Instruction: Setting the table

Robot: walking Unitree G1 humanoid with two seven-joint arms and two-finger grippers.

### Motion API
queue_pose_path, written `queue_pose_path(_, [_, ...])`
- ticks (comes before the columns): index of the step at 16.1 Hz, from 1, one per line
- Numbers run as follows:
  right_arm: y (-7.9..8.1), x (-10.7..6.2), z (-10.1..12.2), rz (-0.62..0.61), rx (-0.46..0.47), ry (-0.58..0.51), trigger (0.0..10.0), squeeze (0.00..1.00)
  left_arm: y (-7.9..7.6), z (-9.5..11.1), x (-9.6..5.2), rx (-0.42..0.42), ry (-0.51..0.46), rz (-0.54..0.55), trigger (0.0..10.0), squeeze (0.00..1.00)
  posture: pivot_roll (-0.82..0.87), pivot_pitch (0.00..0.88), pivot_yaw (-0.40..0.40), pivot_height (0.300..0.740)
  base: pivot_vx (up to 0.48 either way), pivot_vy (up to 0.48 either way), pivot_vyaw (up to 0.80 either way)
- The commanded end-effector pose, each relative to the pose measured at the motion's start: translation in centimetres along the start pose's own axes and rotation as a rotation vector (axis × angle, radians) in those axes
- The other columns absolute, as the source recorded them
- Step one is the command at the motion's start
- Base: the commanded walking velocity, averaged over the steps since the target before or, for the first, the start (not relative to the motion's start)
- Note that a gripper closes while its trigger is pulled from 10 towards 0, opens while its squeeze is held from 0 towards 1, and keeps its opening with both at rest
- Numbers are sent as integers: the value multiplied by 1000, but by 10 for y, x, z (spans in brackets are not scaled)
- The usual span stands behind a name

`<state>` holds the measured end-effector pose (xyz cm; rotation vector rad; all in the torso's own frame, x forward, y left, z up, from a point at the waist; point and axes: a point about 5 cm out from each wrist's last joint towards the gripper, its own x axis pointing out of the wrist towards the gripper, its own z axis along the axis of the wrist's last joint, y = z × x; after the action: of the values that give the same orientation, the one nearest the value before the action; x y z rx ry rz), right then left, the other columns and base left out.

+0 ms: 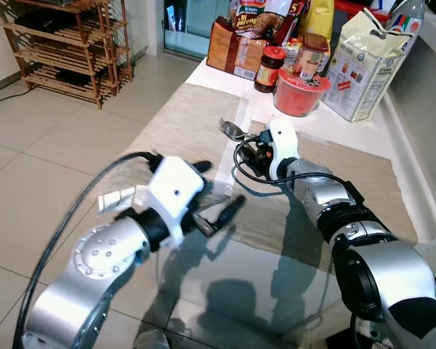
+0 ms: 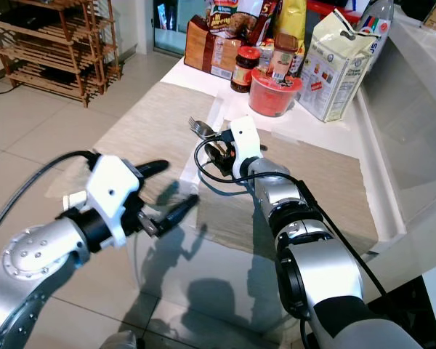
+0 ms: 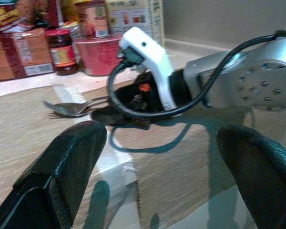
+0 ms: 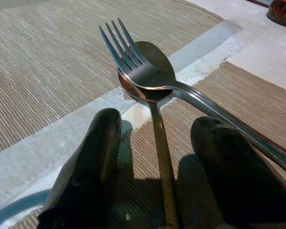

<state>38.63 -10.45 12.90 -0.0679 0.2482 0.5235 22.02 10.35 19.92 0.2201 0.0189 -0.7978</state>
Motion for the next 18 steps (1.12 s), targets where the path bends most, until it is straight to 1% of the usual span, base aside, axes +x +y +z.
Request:
queue_pose_path(1, [-7, -4, -13, -31, 3, 70, 0, 0, -4, 2, 1, -1, -3, -21, 10000, 0, 287, 21, -129, 740, 0, 0, 0])
queue_pose_path(3, [-8, -7, -24, -51, -10, 131, 0, 0, -1, 1, 2, -15, 3, -17, 10000, 0, 287, 21, -129, 740, 0, 0, 0])
queue_pose_path(4, [-7, -7, -27, -46, 6, 136, 0, 0, -1, 1, 2, -15, 10, -16, 10000, 0, 284, 23, -128, 740, 0, 0, 0])
queue_pose_path(7, [-7, -7, -27, -51, 9, 118, 0, 0, -1, 0, 2, -18, 11, -16, 10000, 0, 277, 27, -124, 740, 0, 0, 0])
queue_pose_path(8, [-8, -7, -24, -53, 14, 98, 0, 0, 3, -6, -3, -14, 16, 12, 10000, 0, 274, 28, -120, 740, 0, 0, 0])
queue_pose_path(9, [-9, -7, -19, -59, 9, 70, 0, 0, 14, -21, -16, -23, 22, 128, 10000, 0, 271, 26, -116, 740, 0, 0, 0])
queue_pose_path(10, [-9, -7, -17, -62, 7, 55, 0, 0, 18, -30, -24, -13, 19, 185, 10000, 0, 271, 26, -116, 740, 0, 0, 0])
queue_pose_path(11, [-10, -6, -14, -64, 6, 33, 0, 0, 22, -45, -34, 3, 24, 271, 10000, 0, 271, 31, -120, 740, 0, 0, 0])
queue_pose_path(12, [-10, -6, -12, -67, 1, 17, 0, 0, 21, -56, -39, 5, 32, 307, 10000, 0, 267, 34, -128, 740, 0, 0, 0])
queue_pose_path(14, [-12, -7, -7, -78, -2, -16, 0, 0, 11, -69, -38, -2, 45, 303, 10000, 0, 266, 35, -135, 740, 0, 0, 0])
queue_pose_path(15, [-14, -7, -2, -84, -11, -36, 0, 0, 7, -71, -36, 0, 39, 288, 10000, 0, 253, 32, -132, 740, 0, 0, 0])
queue_pose_path(16, [-15, -7, 0, -84, -15, -48, 0, 0, 7, -72, -35, 8, 29, 287, 10000, 0, 253, 31, -131, 740, 0, 0, 0])
queue_pose_path(18, [-19, -7, 12, -98, -21, -97, 0, 0, 7, -74, -32, 27, 0, 286, 10000, 0, 249, 29, -128, 740, 0, 0, 0])
